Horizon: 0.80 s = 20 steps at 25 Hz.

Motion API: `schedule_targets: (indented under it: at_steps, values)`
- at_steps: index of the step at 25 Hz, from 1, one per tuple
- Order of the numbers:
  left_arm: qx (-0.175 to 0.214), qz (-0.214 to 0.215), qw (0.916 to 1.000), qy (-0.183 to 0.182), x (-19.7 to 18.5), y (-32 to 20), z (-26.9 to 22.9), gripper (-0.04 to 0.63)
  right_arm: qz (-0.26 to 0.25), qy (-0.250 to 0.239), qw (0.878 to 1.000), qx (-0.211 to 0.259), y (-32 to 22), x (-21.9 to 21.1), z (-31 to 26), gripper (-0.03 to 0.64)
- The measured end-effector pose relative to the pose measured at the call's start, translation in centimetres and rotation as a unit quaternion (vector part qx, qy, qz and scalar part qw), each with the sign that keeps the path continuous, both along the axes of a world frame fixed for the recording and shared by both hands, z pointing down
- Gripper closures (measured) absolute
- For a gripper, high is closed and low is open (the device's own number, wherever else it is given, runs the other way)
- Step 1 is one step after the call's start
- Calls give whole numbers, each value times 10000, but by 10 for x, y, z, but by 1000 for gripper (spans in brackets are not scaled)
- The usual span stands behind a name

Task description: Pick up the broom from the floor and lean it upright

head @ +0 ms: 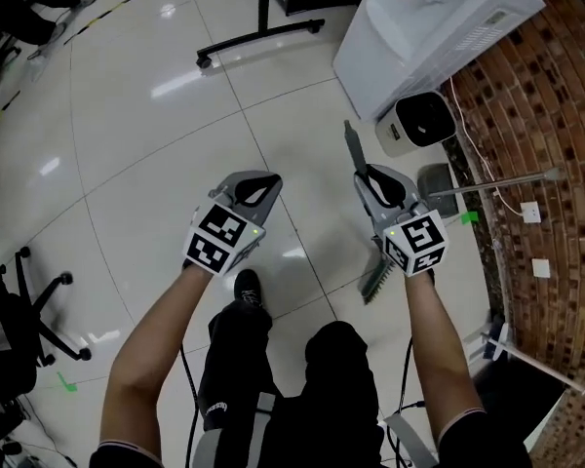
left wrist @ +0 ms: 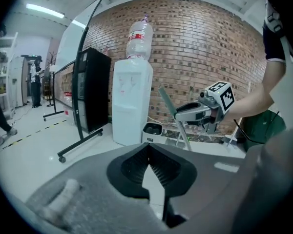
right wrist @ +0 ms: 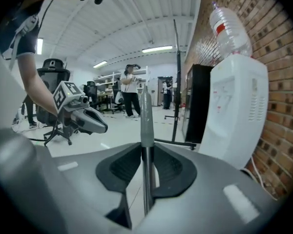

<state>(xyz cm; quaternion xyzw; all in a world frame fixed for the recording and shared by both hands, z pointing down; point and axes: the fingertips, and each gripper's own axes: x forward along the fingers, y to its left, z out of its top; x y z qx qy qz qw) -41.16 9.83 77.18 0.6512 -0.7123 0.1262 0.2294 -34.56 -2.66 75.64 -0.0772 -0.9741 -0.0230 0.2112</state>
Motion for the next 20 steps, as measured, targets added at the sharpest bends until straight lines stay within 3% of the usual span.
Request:
schedule_targets:
  at_steps: [8,14,20]
  values:
    - [163,614,9976,283,53,-62,-129,598,1459,-265,9887,-222,-72,90,-125,532]
    - [206,983,9933,571,83,-94,-194,598,2401,-531,9677,-558,-90,132,-203,534]
    - [471,1608,9839,630,107,-122,-260,598,3088,-1192,9419,-578,-85,146,-300,534]
